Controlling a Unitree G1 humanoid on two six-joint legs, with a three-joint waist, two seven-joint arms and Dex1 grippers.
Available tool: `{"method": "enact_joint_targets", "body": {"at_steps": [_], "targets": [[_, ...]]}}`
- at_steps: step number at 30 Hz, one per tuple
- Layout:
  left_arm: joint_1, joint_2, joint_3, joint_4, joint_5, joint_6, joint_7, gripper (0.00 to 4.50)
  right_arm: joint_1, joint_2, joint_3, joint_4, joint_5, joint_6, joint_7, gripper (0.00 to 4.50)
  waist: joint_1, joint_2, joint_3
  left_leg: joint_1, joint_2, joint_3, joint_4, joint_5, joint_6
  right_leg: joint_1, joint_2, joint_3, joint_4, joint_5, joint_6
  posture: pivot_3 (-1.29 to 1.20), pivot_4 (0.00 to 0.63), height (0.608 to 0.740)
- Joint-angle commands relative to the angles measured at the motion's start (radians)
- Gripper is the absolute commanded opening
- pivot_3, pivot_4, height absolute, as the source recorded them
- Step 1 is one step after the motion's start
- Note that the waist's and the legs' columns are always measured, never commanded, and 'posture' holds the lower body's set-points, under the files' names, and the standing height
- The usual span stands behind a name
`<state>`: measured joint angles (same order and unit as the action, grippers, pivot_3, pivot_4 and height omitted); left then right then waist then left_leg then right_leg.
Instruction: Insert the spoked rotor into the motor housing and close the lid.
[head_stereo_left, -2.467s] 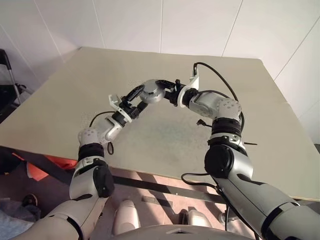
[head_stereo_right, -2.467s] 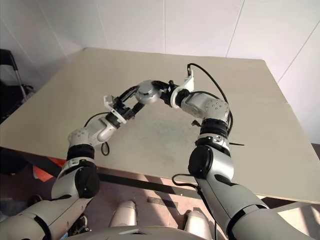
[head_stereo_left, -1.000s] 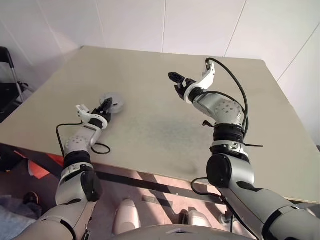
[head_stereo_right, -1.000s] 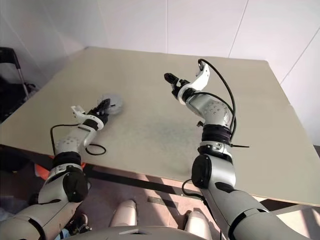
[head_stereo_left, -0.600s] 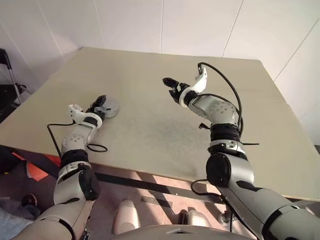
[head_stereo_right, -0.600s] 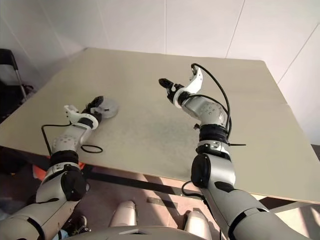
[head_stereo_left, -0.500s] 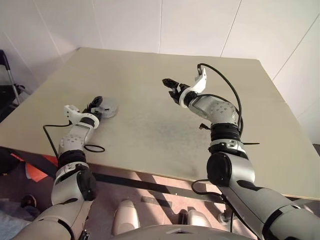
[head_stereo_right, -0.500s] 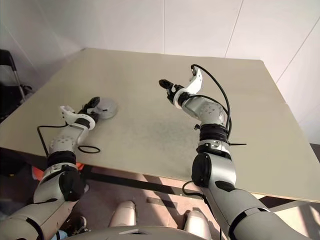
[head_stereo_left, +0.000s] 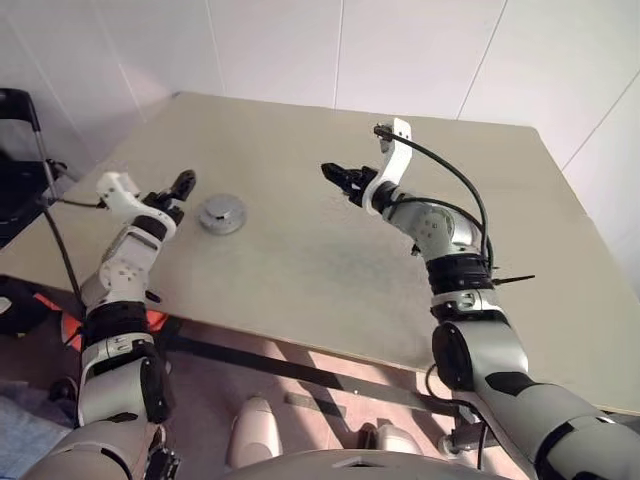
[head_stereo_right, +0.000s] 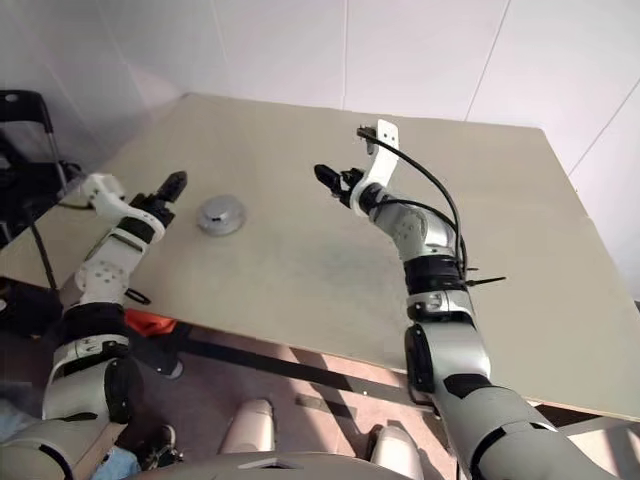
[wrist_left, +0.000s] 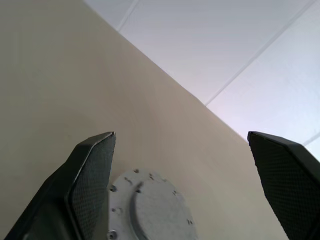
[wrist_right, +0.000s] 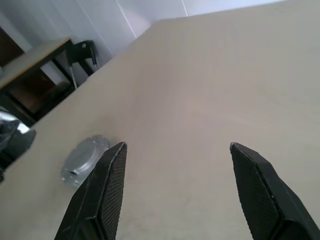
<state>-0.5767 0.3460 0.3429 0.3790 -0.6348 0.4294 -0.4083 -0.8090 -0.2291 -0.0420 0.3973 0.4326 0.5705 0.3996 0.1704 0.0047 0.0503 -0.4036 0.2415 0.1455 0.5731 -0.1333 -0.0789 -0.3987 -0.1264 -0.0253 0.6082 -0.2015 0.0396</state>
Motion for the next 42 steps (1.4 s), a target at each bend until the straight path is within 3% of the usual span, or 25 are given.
{"method": "enact_joint_targets", "body": {"at_steps": [1, 5, 9, 42], "targets": [[0.014, 0.008, -0.163, -0.123, 0.104, -0.035, -0.114, 4.45, 0.054, -0.129, 0.078, -0.096, -0.091, -0.104, 0.180, 3.69, -0.001, 0.000, 0.000, 0.001, 0.000, 0.000, 0.000, 0.000, 0.000, 0.000, 0.000, 0.001, 0.000, 0.000, 0.000, 0.00, 0.000, 0.740], [0.039, 0.056, -0.395, -0.167, 0.281, -0.079, -0.245, 4.45, 0.180, -0.307, 0.156, -0.176, -0.165, -0.229, 0.399, 3.69, -0.014, 0.000, 0.000, 0.002, 0.001, 0.000, 0.000, 0.000, 0.000, 0.000, 0.001, 0.001, 0.001, 0.000, 0.000, 0.00, 0.000, 0.740], [0.040, 0.050, -0.472, -0.102, 0.368, -0.146, -0.293, 4.45, 0.205, -0.346, 0.190, -0.099, -0.257, -0.277, 0.404, 3.69, -0.048, 0.001, 0.000, 0.004, 0.001, 0.001, 0.001, 0.000, 0.001, -0.001, 0.003, 0.003, 0.003, 0.001, -0.001, 0.00, 0.000, 0.740], [0.044, -0.048, -0.421, -0.058, 0.433, -0.180, -0.250, 4.45, 0.206, -0.250, 0.157, -0.036, -0.340, -0.275, 0.328, 3.69, -0.067, 0.001, 0.000, 0.005, 0.001, 0.002, 0.007, -0.003, 0.007, -0.003, 0.002, 0.005, 0.011, 0.001, -0.004, 0.00, 0.000, 0.740]]}}
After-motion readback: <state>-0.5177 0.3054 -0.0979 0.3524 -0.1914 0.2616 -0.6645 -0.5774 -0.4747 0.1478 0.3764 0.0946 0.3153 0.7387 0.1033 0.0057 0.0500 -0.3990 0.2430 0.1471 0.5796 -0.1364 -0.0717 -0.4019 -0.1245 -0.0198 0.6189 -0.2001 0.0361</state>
